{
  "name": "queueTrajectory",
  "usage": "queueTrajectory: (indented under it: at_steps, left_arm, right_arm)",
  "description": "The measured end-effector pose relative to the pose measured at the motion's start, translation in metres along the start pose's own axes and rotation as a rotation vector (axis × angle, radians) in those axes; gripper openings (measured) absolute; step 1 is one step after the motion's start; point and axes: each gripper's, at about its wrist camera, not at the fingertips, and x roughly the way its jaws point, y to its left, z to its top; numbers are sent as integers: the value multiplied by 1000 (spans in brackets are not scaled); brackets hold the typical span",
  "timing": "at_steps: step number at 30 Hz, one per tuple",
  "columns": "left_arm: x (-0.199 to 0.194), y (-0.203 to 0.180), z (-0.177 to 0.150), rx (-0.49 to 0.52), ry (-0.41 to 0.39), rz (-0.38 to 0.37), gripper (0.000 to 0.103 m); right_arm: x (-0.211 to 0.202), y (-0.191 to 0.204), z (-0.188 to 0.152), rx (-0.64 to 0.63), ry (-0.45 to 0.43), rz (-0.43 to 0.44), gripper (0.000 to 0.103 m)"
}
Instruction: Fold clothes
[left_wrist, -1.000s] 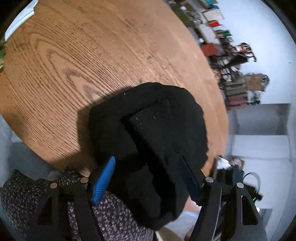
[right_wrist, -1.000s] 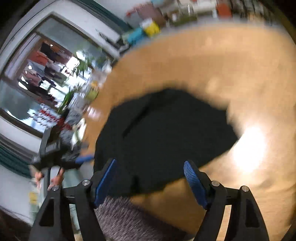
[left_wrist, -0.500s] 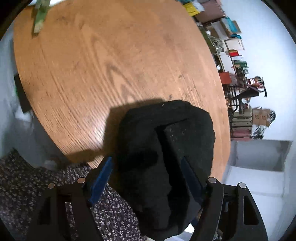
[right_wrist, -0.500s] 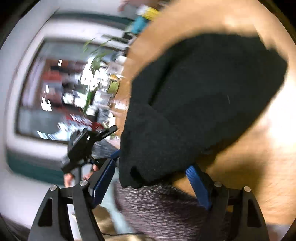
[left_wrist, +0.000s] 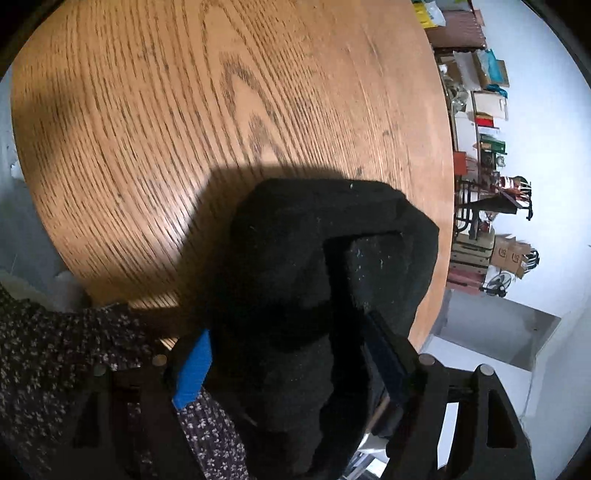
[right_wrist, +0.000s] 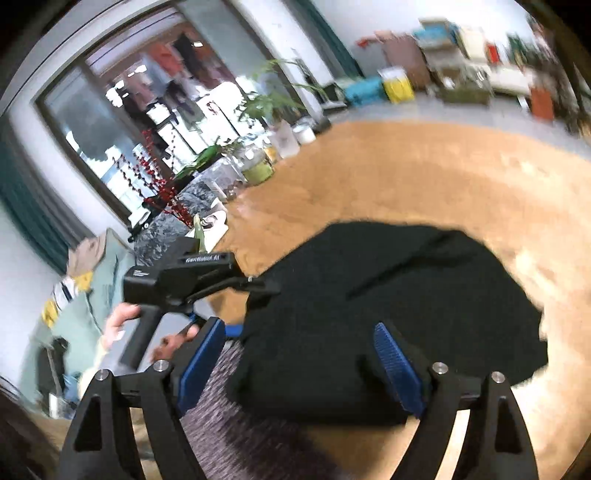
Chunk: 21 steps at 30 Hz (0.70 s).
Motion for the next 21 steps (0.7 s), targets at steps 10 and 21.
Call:
queueTrajectory:
  at_steps: [10, 21]
  left_arm:
    - [20, -12, -7, 1, 6, -12, 79]
    - [44, -34, -26, -82, 27, -42, 27]
  right_arm:
    - [93, 4, -21, -11, 198, 263, 81]
    - [54, -19, -38, 67, 49, 106, 81]
